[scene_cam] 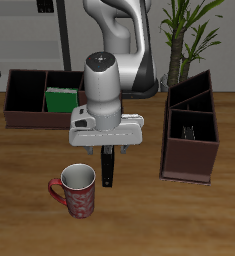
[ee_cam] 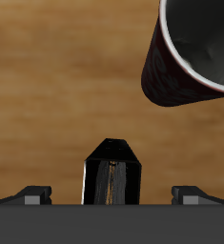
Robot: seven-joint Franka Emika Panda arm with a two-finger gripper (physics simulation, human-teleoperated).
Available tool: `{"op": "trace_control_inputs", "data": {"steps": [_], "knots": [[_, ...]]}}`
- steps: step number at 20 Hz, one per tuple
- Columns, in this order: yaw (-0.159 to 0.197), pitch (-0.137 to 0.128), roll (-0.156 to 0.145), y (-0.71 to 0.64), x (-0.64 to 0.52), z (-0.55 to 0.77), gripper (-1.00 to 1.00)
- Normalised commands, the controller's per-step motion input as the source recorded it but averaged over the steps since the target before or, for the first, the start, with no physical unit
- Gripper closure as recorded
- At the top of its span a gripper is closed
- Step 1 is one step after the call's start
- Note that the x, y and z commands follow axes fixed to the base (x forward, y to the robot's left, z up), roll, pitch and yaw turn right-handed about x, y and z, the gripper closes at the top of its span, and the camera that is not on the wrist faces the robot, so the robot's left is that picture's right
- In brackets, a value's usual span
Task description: Place the yellow book into the left desk caddy's right compartment and place the green book into the back desk caddy's front compartment and place the black book into the back desk caddy's back compartment
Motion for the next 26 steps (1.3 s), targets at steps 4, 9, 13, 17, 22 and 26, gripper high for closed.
{"op": "trace_control_inputs", "data": {"steps": [4, 9, 13, 17, 22, 26], "knots": [[0.020, 0.016, 0.022, 0.02, 0.04, -0.18, -1.00], [-0.007, 0.016, 0.000, -0.03, 0.01, -0.10, 1.00], [0.008, 0.005, 0.005, -0.02, -0.02, -0.02, 1.00], [0.007, -0.020, 0.006, -0.01, -0.05, 0.24, 1.00], [0.114, -0.036, 0.040, 0.05, -0.10, 0.57, 1.00], [0.129, -0.032, 0.032, -0.11, -0.10, 0.65, 1.00]]}}
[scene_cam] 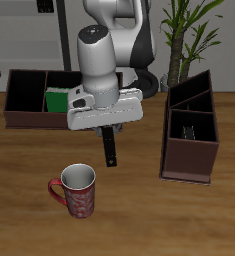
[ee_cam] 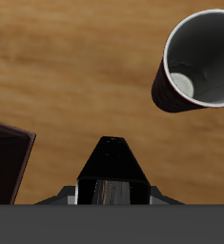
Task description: Place the yellow book into the left desk caddy's right compartment and place the green book into the back desk caddy's front compartment and place the black book into the back desk caddy's back compartment
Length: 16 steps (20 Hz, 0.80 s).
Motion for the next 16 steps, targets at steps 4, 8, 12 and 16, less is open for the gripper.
{"op": "trace_control_inputs", "data": {"steps": [4, 8, 12, 16], "knots": [[0.001, 0.012, 0.002, -0.40, -0.21, 0.57, 1.00], [0.018, -0.040, -0.026, -0.39, -0.19, 0.30, 1.00], [-0.015, -0.053, 0.033, -0.26, -0.53, 0.52, 1.00], [0.012, -0.050, 0.035, 0.02, -0.39, 0.33, 1.00]]}}
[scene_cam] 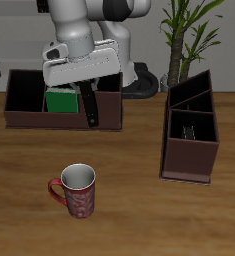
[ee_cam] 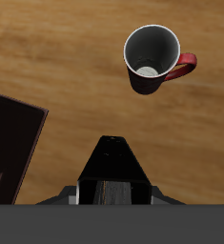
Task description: Place the yellow book into the left desk caddy's right compartment and place the green book into the back desk caddy's front compartment and place the black book into the back desk caddy's back compartment
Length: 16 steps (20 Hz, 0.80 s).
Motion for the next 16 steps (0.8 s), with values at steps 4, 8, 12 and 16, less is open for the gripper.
{"op": "trace_control_inputs", "data": {"steps": [4, 8, 12, 16], "knots": [[-0.062, 0.007, 0.036, -0.10, -0.49, 0.27, 1.00], [0.049, -0.043, -0.046, -0.18, -0.53, 0.10, 1.00], [0.050, -0.049, -0.041, -0.09, -0.46, 0.13, 1.00], [0.007, -0.042, 0.026, -0.14, -0.34, 0.14, 1.00]]}}
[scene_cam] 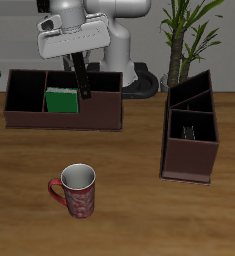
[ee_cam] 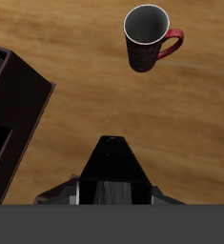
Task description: Place the yellow book into the left desk caddy's right compartment and place the green book into the back desk caddy's front compartment and place the black book into the back desk caddy's back compartment
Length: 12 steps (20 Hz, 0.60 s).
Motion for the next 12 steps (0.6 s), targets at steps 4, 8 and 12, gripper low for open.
{"op": "trace_control_inputs", "data": {"steps": [4, 8, 12], "knots": [[-0.029, -0.055, -0.088, -0.38, -0.31, 0.07, 1.00], [-0.079, 0.018, -0.074, -0.20, -0.18, -0.04, 1.00], [-0.037, -0.017, -0.050, -0.27, -0.30, 0.06, 1.00]]}}
